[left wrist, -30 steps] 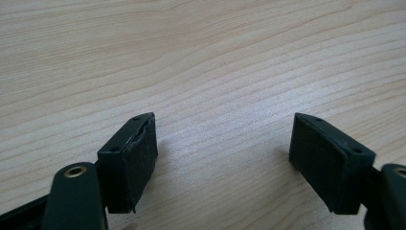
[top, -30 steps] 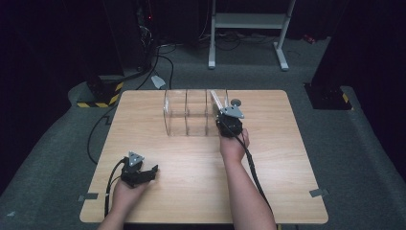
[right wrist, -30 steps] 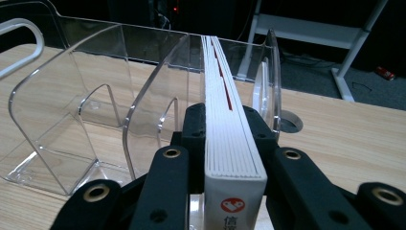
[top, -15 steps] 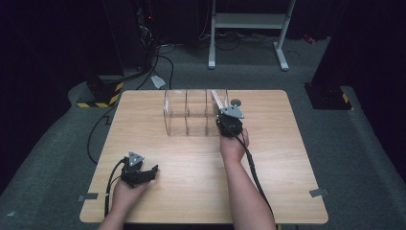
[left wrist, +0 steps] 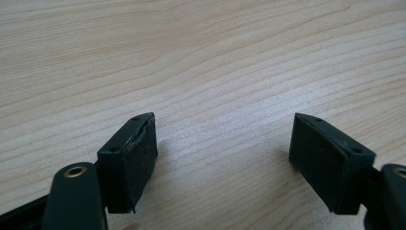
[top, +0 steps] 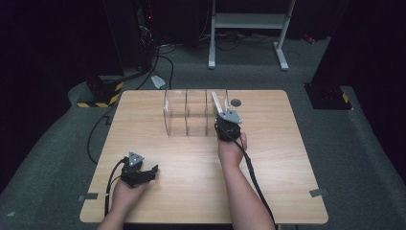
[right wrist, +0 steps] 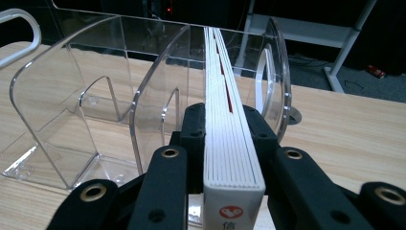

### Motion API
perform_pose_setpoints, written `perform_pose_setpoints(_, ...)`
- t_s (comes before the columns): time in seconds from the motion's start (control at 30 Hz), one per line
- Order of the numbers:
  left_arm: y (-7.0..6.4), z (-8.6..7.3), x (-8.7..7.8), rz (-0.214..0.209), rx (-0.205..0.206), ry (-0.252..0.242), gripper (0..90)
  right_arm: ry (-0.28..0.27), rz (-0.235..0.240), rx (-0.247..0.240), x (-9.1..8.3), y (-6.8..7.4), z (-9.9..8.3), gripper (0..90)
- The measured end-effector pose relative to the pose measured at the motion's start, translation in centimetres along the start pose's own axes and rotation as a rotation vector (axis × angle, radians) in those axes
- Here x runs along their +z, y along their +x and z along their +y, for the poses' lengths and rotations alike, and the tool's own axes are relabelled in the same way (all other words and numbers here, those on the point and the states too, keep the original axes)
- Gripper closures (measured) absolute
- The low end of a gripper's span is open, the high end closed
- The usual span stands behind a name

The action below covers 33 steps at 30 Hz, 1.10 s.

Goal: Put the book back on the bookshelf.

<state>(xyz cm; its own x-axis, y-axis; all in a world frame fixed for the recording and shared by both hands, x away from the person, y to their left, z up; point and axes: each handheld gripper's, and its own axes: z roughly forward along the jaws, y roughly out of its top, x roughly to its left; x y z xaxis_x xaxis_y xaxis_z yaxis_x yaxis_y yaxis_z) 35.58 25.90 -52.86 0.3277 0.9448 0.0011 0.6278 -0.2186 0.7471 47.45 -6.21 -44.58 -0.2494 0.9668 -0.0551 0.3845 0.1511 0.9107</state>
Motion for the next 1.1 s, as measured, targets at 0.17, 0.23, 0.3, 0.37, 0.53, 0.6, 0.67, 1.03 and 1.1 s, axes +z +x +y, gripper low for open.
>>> perform_pose_setpoints(0.17, 0.0, 0.0, 0.0, -0.001, 0.001, 0.000, 24.9, 0.010, 0.001, 0.006, -0.1, -0.1, -0.6, 74.0)
perform_pose_setpoints(0.23, 0.0, 0.0, 0.0, 0.000, 0.001, 0.001, 24.9, 0.016, 0.000, 0.013, -0.1, -0.2, -0.8, 74.1)
perform_pose_setpoints(0.3, 0.0, 0.0, 0.0, 0.000, 0.002, 0.001, 24.9, 0.024, -0.001, 0.014, -0.1, -0.2, -1.0, 73.7)
perform_pose_setpoints(0.37, 0.0, 0.0, 0.0, 0.000, 0.002, 0.001, 24.9, 0.019, 0.001, 0.022, -0.1, -0.3, -1.1, 73.4)
perform_pose_setpoints(0.53, 0.0, 0.0, 0.0, 0.000, 0.001, 0.000, 24.9, 0.017, 0.005, 0.028, -0.1, -0.5, -1.0, 68.8)
perform_pose_setpoints(0.6, 0.0, 0.0, 0.0, 0.000, 0.002, 0.001, 24.9, 0.020, 0.013, 0.029, -0.2, -0.6, -0.9, 67.3)
perform_pose_setpoints(0.67, 0.0, 0.0, 0.0, 0.000, 0.002, 0.001, 24.9, 0.022, 0.015, 0.025, -0.3, -0.6, -0.9, 66.2)
perform_pose_setpoints(1.03, 0.0, 0.0, 0.0, 0.001, 0.002, 0.001, 24.9, 0.025, 0.042, 0.043, -1.7, -1.3, -2.0, 63.6)
perform_pose_setpoints(1.1, 0.0, 0.0, 0.0, 0.003, 0.005, -0.001, 24.9, 0.023, 0.054, 0.049, -2.0, -1.3, -2.4, 63.5)
